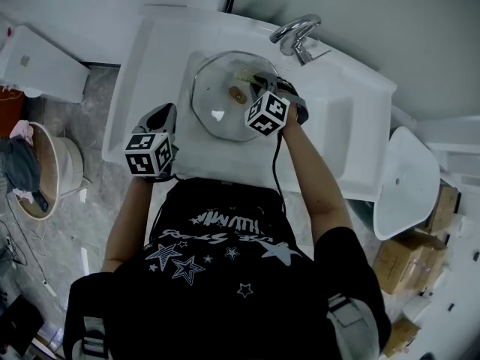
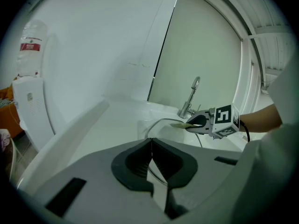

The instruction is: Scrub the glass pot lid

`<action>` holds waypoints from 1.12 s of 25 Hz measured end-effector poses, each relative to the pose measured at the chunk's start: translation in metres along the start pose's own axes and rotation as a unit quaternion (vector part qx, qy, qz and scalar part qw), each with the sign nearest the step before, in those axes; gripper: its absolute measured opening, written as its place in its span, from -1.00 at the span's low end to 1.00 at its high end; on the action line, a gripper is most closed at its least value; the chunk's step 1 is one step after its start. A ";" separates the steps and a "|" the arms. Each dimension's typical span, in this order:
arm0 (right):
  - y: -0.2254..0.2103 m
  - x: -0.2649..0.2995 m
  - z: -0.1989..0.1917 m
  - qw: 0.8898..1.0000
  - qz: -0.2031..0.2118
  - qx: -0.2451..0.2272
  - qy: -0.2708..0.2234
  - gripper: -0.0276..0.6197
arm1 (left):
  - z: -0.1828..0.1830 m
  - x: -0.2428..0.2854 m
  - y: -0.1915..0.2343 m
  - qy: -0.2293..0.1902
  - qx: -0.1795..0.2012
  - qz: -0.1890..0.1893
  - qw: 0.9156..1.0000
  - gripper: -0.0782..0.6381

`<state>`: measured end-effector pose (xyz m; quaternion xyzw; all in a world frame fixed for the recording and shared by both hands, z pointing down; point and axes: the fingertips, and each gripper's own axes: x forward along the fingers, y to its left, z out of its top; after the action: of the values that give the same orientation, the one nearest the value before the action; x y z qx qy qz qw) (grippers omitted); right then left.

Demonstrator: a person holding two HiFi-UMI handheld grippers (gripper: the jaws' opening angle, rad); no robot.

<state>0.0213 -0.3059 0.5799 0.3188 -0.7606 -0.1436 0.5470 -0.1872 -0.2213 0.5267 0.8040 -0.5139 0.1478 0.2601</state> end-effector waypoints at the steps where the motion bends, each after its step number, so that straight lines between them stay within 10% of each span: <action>1: -0.003 0.001 0.000 1.000 -0.007 0.001 0.002 -0.70 | 0.000 0.000 0.001 0.001 -0.001 0.001 1.000 -0.76; 10: -0.013 0.004 0.003 0.999 -0.034 -0.036 0.005 -0.71 | -0.001 0.006 0.003 0.009 0.006 -0.002 1.000 -0.76; 28: 0.067 0.007 -0.021 0.997 0.067 0.039 0.020 -0.69 | -0.009 0.007 -0.005 0.015 -0.002 -0.005 1.000 -0.76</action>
<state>0.0173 -0.2570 0.6310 0.2907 -0.7743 -0.0704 0.5577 -0.1791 -0.2191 0.5361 0.8036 -0.5064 0.1577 0.2701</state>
